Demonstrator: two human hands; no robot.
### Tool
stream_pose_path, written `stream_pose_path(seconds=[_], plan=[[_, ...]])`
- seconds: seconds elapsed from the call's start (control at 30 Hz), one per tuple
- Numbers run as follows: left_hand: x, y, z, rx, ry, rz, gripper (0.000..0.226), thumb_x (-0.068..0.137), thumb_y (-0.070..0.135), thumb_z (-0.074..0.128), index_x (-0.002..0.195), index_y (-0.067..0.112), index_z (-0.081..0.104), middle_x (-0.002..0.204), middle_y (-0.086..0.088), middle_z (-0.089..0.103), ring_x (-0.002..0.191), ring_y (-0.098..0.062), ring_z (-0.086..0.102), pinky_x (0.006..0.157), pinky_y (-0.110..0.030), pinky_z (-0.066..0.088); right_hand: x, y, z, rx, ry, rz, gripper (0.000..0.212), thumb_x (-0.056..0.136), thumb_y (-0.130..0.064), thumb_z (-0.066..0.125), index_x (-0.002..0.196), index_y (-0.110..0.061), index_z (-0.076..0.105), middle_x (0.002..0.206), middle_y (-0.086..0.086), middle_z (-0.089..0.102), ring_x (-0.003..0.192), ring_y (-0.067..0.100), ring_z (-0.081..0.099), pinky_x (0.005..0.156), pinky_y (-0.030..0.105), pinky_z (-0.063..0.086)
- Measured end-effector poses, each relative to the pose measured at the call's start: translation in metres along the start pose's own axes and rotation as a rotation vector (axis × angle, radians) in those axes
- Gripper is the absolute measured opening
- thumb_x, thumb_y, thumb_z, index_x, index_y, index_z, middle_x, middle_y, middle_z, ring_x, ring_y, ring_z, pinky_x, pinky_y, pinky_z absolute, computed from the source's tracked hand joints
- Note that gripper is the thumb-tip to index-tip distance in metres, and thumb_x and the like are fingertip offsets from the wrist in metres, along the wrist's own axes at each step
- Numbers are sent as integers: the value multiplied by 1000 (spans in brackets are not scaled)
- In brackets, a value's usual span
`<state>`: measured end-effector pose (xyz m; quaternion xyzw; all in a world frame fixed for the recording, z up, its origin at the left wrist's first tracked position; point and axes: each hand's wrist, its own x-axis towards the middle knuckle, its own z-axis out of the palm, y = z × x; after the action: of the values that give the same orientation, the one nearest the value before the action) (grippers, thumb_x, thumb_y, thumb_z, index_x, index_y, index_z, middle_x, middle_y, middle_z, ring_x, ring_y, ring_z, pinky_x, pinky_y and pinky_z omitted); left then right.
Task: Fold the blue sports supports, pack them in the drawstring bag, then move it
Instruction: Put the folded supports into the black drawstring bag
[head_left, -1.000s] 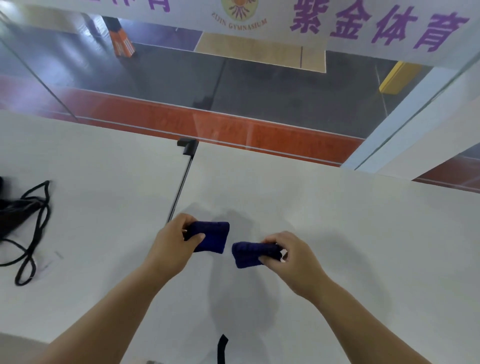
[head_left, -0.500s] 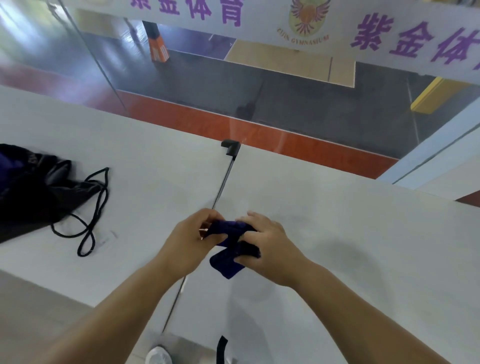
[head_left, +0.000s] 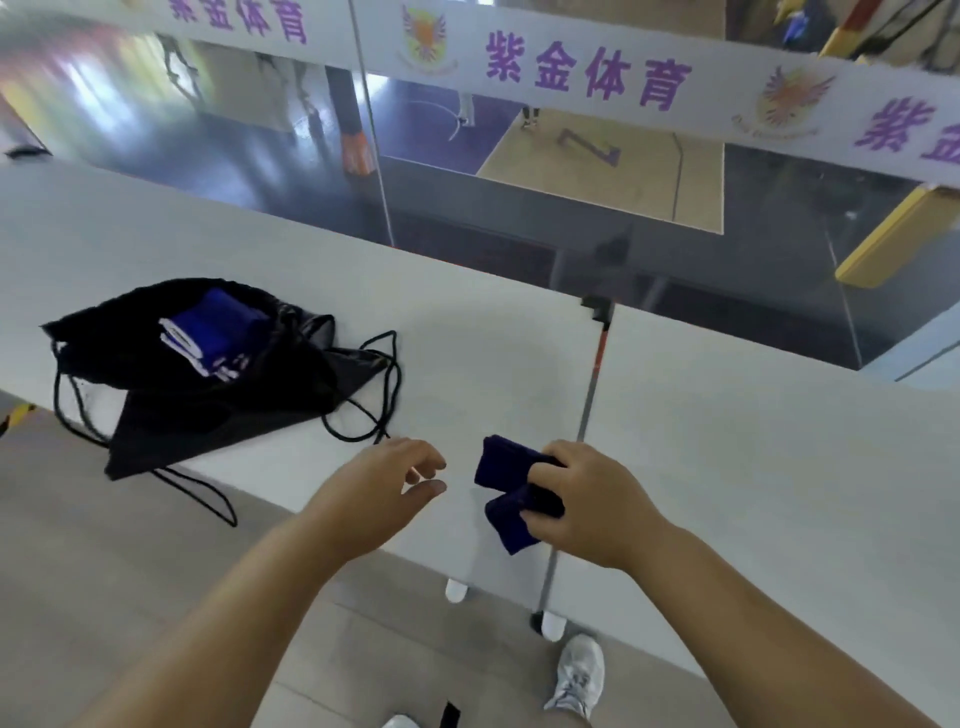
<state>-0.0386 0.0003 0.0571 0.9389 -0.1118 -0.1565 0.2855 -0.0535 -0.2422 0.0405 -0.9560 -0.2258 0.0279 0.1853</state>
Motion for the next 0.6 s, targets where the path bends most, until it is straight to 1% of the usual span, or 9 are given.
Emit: stream_pose_path(seconds=[0.13,0.23,0.3,0.47,0.6], plan=[[-31,-53,-41,105,36,-46,16,89,37,57,103,29,62,99,16,60,88,-4,59,82,-29,52,27,-43,9,-27,-1,37,25,76,-39,59,87,-16,63,93,0,61,81,18,54,63,27,46],[-45,-88,-68,139,68,-97,17,89,38,57,102,28,63,99,14,61,88,-6,60,82,-29,52,52,-70,12,-28,7,31,26,75,-38,60,86,-16,64,93,1,62,82,20,56,64,30,49],[-48,-109,-83,151,96,-134,17,89,39,57,101,28,63,98,15,60,87,-6,60,81,-30,52,72,-86,13,-33,10,18,28,73,-40,58,86,-16,64,92,0,62,81,20,56,63,30,50],[-39,-155,-116,187,116,-183,14,89,39,57,98,30,62,96,15,60,88,-7,59,81,-30,52,129,-114,18,-18,7,-19,24,77,-37,65,90,-17,65,95,-1,61,84,19,55,65,28,49],[-14,-191,-145,202,117,-217,14,89,36,58,97,27,63,94,11,59,87,-11,60,80,-31,52,184,-127,27,13,12,-35,24,75,-39,62,85,-17,64,91,-2,60,79,19,54,62,31,51]])
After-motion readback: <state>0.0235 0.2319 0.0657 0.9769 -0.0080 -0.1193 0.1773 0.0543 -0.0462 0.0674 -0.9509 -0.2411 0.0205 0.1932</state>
